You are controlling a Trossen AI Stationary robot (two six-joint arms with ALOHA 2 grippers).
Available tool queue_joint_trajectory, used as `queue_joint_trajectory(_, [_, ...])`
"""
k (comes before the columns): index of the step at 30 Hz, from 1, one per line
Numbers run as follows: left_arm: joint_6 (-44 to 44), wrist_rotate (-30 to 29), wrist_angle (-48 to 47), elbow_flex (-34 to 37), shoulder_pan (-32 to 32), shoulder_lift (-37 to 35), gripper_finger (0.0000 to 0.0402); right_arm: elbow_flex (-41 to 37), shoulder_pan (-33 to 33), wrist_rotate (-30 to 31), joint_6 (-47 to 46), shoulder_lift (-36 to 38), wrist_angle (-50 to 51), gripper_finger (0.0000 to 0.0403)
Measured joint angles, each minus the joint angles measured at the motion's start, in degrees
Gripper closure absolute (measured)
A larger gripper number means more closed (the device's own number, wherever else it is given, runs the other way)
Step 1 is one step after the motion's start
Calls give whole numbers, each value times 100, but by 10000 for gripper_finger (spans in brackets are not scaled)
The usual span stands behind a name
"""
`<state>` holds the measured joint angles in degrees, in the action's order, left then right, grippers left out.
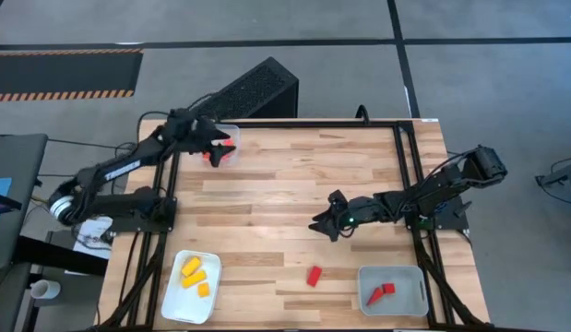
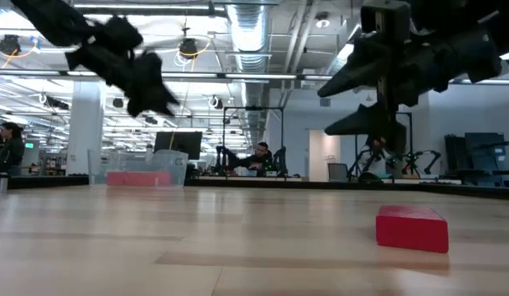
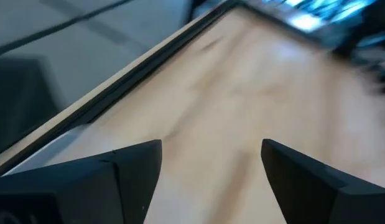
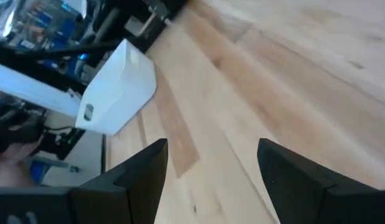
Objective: Sort & place blocks by color
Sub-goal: Put the red block into the gray bin
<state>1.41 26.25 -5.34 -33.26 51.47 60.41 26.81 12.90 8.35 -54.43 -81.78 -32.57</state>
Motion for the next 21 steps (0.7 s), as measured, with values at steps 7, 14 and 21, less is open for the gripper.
queue_joint_trajectory(7, [-665, -811, 668, 2, -1474, -1194, 183, 184, 124, 241, 717, 0, -413, 131])
queue_joint_trajectory(14, [-582, -1877, 1293, 2, -3395, -1869, 210, 772, 439, 187, 676, 2, -93, 131])
queue_joint_trajectory(21, [-356, -3232, 2307, 338, -4847, -1744, 217, 2039, 665, 59, 1228, 2, 2298, 131])
